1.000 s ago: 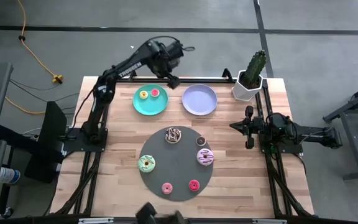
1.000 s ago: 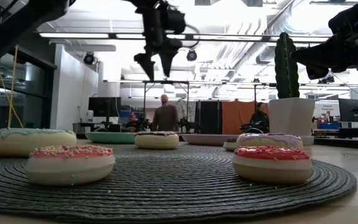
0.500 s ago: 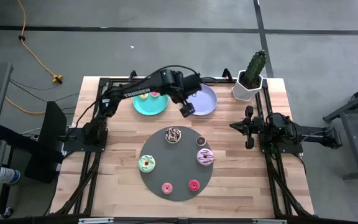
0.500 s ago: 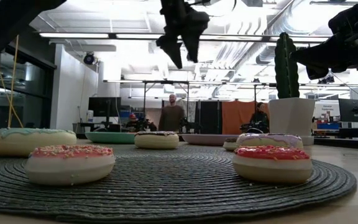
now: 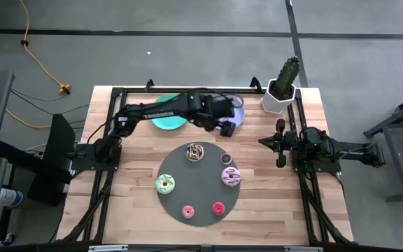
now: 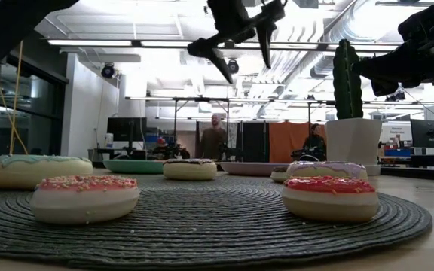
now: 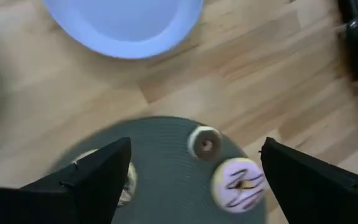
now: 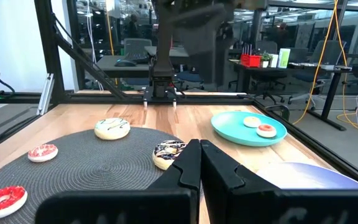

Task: Pick & Place donuts
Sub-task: Put the small black donut on the green plate

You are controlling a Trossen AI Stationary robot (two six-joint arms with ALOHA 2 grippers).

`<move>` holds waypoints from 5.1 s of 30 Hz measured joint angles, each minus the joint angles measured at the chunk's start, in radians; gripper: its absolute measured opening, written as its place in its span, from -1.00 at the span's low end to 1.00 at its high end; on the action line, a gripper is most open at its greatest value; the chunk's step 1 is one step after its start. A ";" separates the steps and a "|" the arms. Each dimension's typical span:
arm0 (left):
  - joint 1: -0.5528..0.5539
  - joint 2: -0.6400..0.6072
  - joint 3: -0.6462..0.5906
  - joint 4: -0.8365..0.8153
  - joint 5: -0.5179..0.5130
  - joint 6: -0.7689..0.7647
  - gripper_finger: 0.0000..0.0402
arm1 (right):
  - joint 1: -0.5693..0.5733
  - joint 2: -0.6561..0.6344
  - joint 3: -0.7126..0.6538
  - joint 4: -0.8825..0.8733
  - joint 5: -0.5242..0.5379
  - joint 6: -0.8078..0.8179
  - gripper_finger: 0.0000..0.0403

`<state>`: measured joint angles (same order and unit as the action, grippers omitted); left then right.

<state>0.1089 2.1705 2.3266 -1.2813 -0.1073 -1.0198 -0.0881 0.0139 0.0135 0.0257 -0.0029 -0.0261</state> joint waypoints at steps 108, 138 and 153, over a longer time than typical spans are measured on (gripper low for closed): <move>-0.076 0.342 0.001 0.265 0.276 1.934 0.74 | 0.000 0.038 0.000 0.000 0.000 0.000 -1.00; -0.056 0.382 0.004 0.233 0.258 1.939 0.74 | 0.000 0.038 0.000 0.000 0.000 0.000 -1.00; -0.056 0.384 0.003 0.231 0.259 1.931 0.32 | 0.000 0.038 0.000 0.000 0.000 0.000 -1.00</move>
<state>0.0528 2.5548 2.3295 -1.0500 0.1520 0.9115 -0.0879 0.0517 0.0137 0.0254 -0.0029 -0.0261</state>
